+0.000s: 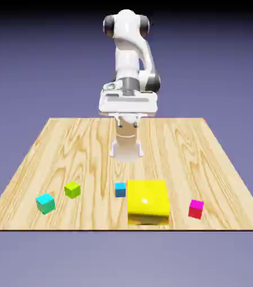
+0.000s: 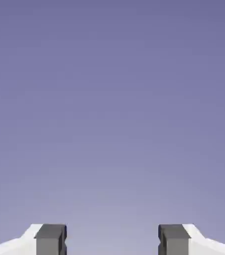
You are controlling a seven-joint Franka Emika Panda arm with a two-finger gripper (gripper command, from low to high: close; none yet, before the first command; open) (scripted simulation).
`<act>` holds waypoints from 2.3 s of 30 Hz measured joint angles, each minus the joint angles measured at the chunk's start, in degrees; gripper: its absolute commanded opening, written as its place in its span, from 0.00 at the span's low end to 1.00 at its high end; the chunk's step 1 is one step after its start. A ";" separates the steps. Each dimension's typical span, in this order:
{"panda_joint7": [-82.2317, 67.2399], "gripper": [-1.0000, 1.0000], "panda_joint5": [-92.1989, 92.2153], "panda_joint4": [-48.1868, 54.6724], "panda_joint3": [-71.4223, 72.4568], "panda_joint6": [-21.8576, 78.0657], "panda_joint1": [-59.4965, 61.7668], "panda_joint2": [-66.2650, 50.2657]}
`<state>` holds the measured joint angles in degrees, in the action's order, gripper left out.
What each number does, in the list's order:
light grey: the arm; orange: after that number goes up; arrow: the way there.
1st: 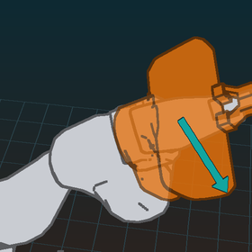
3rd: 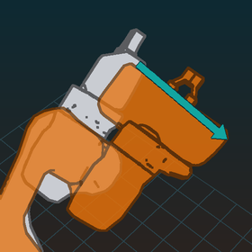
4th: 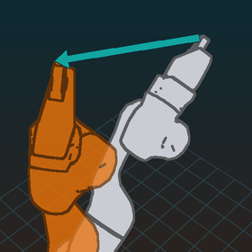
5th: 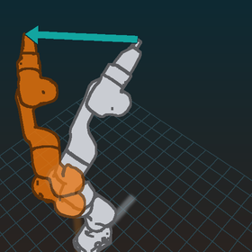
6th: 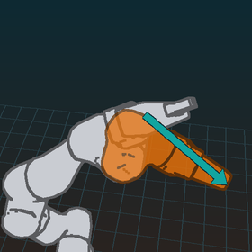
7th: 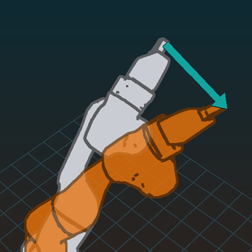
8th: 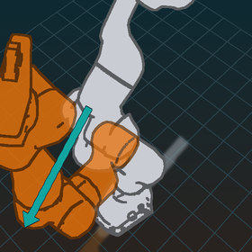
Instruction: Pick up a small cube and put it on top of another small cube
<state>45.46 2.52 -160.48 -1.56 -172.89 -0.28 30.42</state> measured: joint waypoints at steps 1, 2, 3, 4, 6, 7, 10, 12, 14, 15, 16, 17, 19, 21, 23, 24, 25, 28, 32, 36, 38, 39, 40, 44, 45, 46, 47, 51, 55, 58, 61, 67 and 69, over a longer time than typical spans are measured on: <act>2.49 0.50 2.09 0.44 -1.30 0.93 0.34 -1.85; 4.98 0.50 4.17 0.87 -2.59 1.85 0.68 -3.71; 7.48 0.50 6.26 1.31 -3.89 2.78 1.02 -5.56; 9.97 0.50 8.35 1.74 -5.18 3.70 1.36 -7.42; 14.95 0.50 12.52 2.62 -7.77 5.55 2.04 -11.13; 17.44 0.50 14.61 3.05 -9.07 6.48 2.38 -12.98; 24.92 0.50 20.87 4.36 -12.95 9.26 3.40 -18.54; 29.90 0.50 25.05 5.23 -15.54 11.11 4.06 -22.25; 34.88 0.50 29.22 6.10 -18.13 12.96 5.01 -25.96; 37.38 0.50 31.31 6.54 -19.42 13.88 5.91 -27.82; 39.87 0.50 33.40 6.97 -20.72 14.81 6.10 -29.67; 42.36 0.50 35.48 7.41 -22.02 15.73 6.23 -31.52; 47.34 0.50 39.66 8.28 -24.61 17.59 6.70 -35.23; 52.33 0.50 43.83 9.15 -27.20 19.44 7.12 -38.94; 53.03 0.50 44.42 9.28 -27.56 19.70 7.23 -39.46; 51.15 0.50 46.91 9.98 -26.44 19.36 7.78 -41.11; 49.26 0.50 49.40 10.68 -25.31 19.02 8.34 -42.75; 43.61 0.50 56.87 12.78 -21.92 18.00 10.00 -47.69; 37.20 0.00 65.32 15.16 -18.09 16.84 11.89 -53.28; 40.97 0.00 60.35 13.76 -20.34 17.48 10.79 -49.99; 44.74 0.00 55.38 12.36 -22.60 18.16 9.67 -46.70; 46.62 0.00 52.89 11.66 -23.72 18.50 9.12 -45.05; 48.51 0.00 50.40 10.96 -24.85 18.84 8.56 -43.41; 50.64 0.00 45.31 11.65 -27.73 17.93 3.91 -40.11; 48.44 0.00 43.62 13.68 -25.86 18.37 2.49 -40.91; 46.19 0.00 41.70 15.74 -23.78 18.98 1.16 -41.74; 43.95 0.00 39.79 17.80 -21.70 19.58 -0.17 -42.56; 34.96 0.00 32.13 26.04 -13.40 22.00 -5.47 -45.87; 26.66 0.00 24.29 33.61 -5.09 24.86 -9.86 -48.99; 22.53 0.00 17.85 37.20 1.14 28.36 -10.34 -50.74; 18.40 0.00 11.41 40.80 7.37 31.86 -10.82 -52.49; 12.95 0.00 -2.24 45.23 19.82 40.67 -8.05 -55.22; 11.22 0.00 -6.82 46.64 23.98 43.64 -7.03 -56.10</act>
<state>56.68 -4.30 -113.84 22.41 -129.25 -7.31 -25.68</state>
